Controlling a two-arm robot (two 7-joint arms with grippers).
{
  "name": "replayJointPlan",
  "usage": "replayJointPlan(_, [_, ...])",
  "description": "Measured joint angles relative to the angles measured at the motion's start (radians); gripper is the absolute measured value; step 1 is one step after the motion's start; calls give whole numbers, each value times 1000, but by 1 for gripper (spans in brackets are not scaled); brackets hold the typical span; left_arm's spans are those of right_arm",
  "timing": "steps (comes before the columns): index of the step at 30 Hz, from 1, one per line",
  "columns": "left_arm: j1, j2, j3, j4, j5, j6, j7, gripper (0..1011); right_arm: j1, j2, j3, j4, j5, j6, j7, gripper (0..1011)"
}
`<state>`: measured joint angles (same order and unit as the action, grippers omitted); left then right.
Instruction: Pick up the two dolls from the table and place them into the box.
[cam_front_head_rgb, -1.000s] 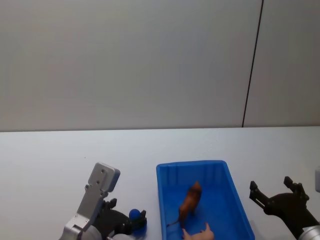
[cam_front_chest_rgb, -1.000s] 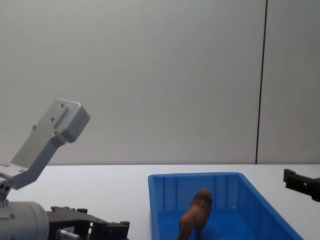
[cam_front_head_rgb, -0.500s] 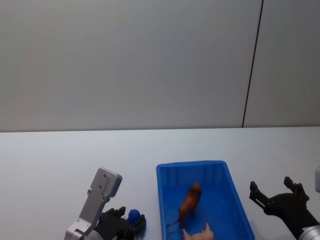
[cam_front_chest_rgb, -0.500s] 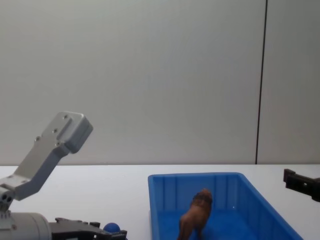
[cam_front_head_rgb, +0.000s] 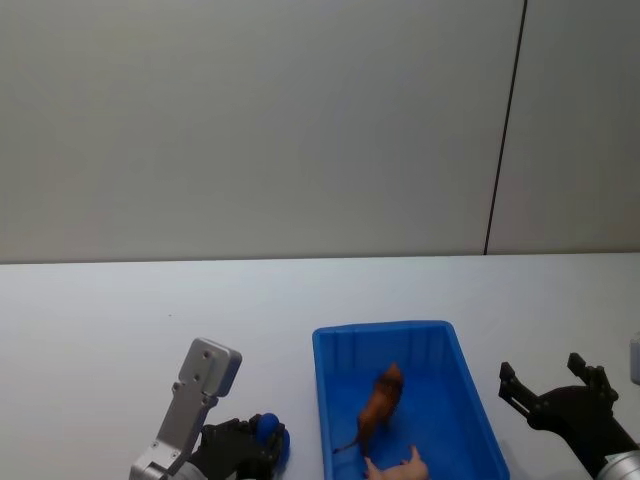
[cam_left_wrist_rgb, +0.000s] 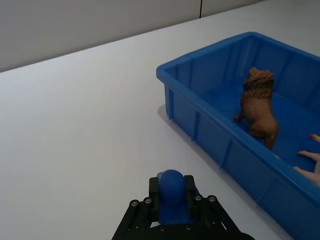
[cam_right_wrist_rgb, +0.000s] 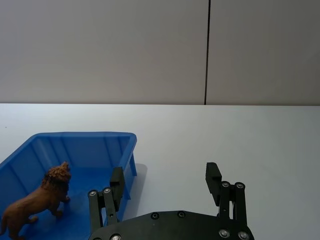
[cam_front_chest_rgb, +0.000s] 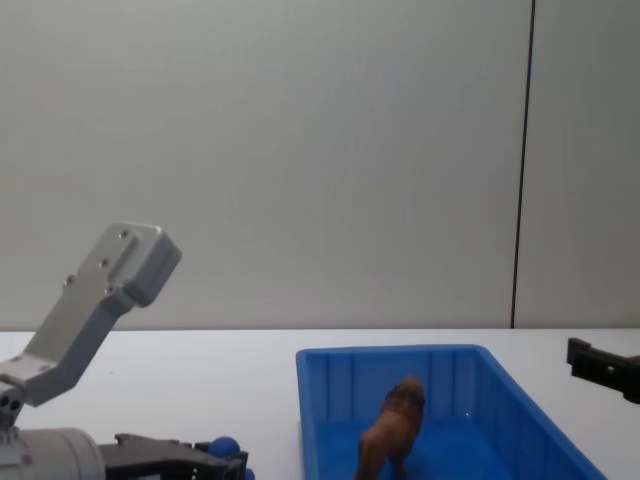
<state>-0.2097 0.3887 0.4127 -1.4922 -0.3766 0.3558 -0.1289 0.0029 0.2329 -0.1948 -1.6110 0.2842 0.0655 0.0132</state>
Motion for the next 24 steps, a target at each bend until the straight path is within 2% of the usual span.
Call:
replayJointPlan(8, [4, 5, -7, -25, 8, -46, 10, 252, 0, 0, 0, 0, 0, 0, 0, 1001])
replayJointPlan(15, [0, 10, -15, -65, 38, -91, 11, 208, 0, 0, 0, 0, 0, 0, 0, 1001])
replayJointPlan(24, [-19, 7, -19, -103, 74, -123, -27, 149, 0, 0, 0, 0, 0, 0, 0, 1001])
